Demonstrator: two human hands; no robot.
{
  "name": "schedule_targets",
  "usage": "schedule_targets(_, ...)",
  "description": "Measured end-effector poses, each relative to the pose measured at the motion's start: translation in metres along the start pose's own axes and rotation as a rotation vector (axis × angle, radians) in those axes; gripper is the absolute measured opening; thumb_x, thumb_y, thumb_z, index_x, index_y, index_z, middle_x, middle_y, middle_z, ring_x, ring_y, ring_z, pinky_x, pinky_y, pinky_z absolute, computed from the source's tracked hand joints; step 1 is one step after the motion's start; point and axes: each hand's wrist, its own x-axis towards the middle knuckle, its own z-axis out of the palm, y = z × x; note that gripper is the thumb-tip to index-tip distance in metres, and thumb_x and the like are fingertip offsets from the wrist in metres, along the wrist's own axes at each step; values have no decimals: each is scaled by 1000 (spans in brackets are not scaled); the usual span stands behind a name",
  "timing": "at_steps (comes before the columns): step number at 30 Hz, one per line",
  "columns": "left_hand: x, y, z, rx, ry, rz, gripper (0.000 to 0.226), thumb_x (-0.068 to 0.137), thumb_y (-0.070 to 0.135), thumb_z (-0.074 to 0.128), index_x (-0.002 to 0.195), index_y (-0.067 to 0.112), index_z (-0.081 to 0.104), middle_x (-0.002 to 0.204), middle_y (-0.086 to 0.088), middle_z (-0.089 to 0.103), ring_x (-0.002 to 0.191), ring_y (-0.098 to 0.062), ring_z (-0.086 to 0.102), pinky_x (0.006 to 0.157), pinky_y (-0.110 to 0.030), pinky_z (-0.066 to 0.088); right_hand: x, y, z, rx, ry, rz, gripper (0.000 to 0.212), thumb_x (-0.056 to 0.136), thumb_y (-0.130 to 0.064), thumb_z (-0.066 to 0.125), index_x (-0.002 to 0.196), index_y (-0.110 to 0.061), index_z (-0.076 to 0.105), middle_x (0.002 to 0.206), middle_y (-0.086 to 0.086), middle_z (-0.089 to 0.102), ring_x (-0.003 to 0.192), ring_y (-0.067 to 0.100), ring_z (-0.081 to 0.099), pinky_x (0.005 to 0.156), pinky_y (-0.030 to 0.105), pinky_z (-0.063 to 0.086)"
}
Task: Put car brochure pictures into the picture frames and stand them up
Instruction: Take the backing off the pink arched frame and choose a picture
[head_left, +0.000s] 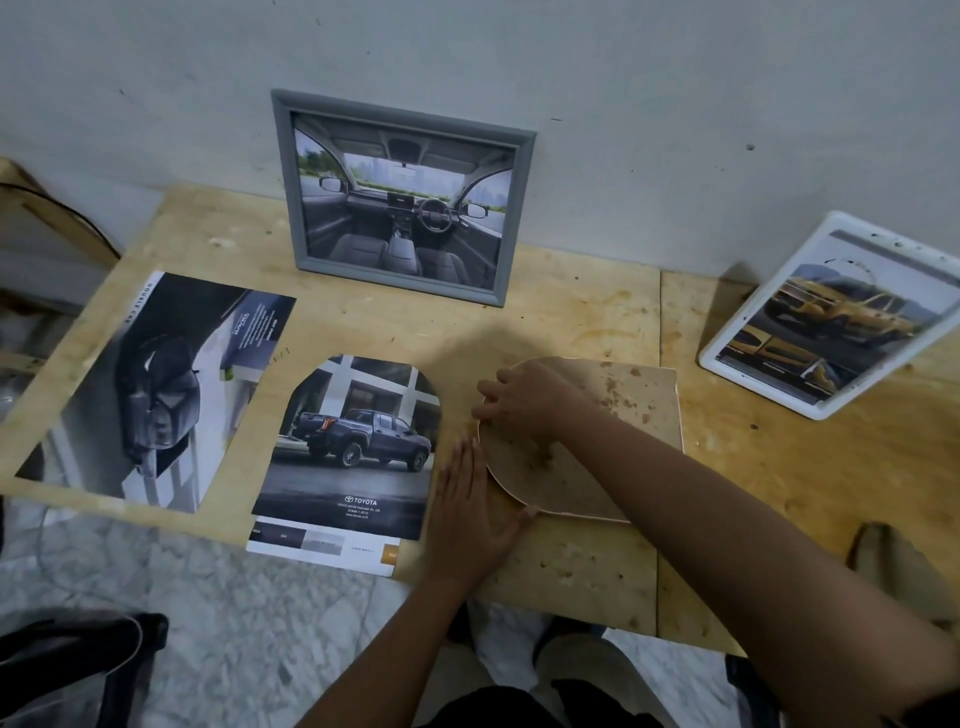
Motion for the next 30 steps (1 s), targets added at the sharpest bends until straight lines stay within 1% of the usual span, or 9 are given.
schedule_targets(5, 1, 1, -2, -7, -19, -13, 98, 81, 79, 26, 148, 9, 12, 155, -10, 17, 143, -20, 14, 116, -28, 1, 15, -1, -3, -95, 31, -72, 80, 73, -29, 78, 136, -29, 28, 139, 5, 34, 120, 25, 39, 87, 37, 39)
schedule_targets(9, 1, 2, -1, -3, -15, -11, 98, 82, 78, 28, 148, 5, 15, 154, -12, 19, 143, -15, 9, 117, -27, -1, 21, 1, -5, -202, 65, -134, 80, 74, -26, 77, 136, -27, 28, 140, 6, 34, 122, 26, 36, 91, 37, 36)
schedule_targets(12, 1, 2, -1, 8, -22, -11, 100, 82, 78, 27, 148, 4, 16, 155, -12, 19, 144, -20, 13, 117, -27, -1, 24, 3, -5, -229, 54, -159, 81, 74, -23, 77, 137, -26, 27, 140, 6, 33, 124, 26, 34, 94, 38, 35)
schedule_targets(15, 1, 2, -1, 19, -15, -19, 99, 82, 78, 26, 148, 5, 15, 156, -9, 14, 144, -19, 11, 116, -25, -6, 25, 3, -6, -226, 43, -162, 78, 76, -24, 75, 137, -24, 27, 139, 5, 36, 124, 25, 35, 95, 39, 33)
schedule_targets(18, 0, 0, 0, 31, -15, -19, 99, 82, 78, 27, 149, 6, 13, 155, -6, 9, 144, -15, 5, 117, -25, -6, 23, 5, -8, -168, 26, -172, 79, 74, -29, 76, 137, -21, 29, 136, 6, 40, 123, 25, 37, 97, 38, 33)
schedule_targets(22, 0, -2, 2, 34, -17, -15, 101, 80, 81, 24, 150, 10, 6, 157, -2, 2, 146, -14, -1, 117, -28, -4, 21, 5, -10, -54, 17, -161, 78, 75, -28, 76, 137, -18, 30, 131, 7, 43, 116, 25, 42, 97, 37, 35)
schedule_targets(25, -2, -3, 3, 24, -24, -15, 101, 78, 83, 20, 150, 14, 0, 157, 1, -3, 146, -11, -5, 118, -31, -3, 21, 7, -15, 50, -1, -154, 64, 79, -22, 70, 132, -19, 34, 124, 7, 46, 105, 23, 46, 90, 34, 39)
schedule_targets(27, -2, -2, 2, 7, -39, -30, 102, 77, 84, 19, 150, 16, -1, 157, 3, -5, 145, -10, -6, 118, -31, -3, 18, 13, -20, 129, -24, -159, 60, 76, -21, 72, 125, -21, 38, 119, 4, 45, 99, 21, 45, 86, 33, 43)
schedule_targets(30, -2, 0, -3, -30, -30, -39, 102, 73, 87, 17, 148, 21, -5, 155, 6, -8, 144, -8, -8, 115, -26, -8, 7, 20, -31, 234, -67, -112, 45, 80, -21, 66, 118, -20, 43, 115, 6, 44, 97, 19, 40, 82, 31, 40)
